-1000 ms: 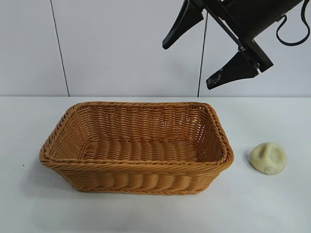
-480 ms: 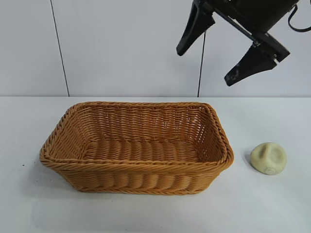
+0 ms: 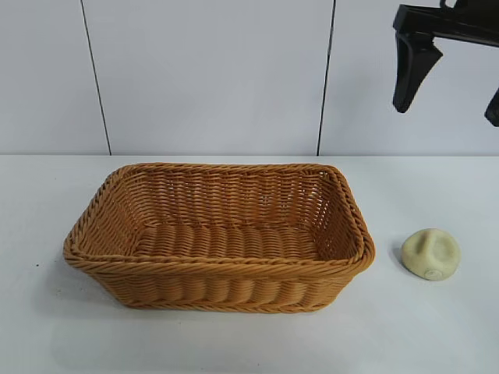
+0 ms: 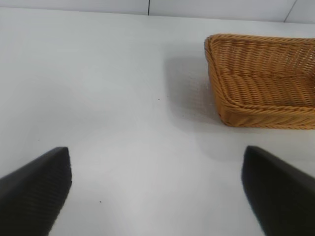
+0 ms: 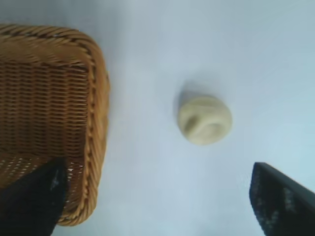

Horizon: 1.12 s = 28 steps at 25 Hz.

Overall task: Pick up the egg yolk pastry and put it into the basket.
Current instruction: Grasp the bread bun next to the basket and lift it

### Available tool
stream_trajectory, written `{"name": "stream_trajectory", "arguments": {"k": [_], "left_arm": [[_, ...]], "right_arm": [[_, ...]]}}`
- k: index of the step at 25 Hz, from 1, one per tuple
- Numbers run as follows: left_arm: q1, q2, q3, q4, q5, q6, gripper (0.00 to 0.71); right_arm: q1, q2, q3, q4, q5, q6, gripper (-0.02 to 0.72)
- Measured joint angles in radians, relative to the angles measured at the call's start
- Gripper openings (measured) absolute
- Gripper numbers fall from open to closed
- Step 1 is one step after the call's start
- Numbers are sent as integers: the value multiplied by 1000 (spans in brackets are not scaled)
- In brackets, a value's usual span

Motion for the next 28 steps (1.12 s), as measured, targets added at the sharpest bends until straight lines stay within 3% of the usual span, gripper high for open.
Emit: {"name": "stream_trajectory", "arguments": {"k": [8,14,28], "left_arm": [[0,0,0,0,1,0,690],[0,0,0,1,1,0,690],[0,0,0,1,1,0,690]], "right_arm": [[-32,30,0,4,-2,-28,694],[-32,155,0,35,-11,-29,694],[-32,392,0,40,-40,-29,694]]}}
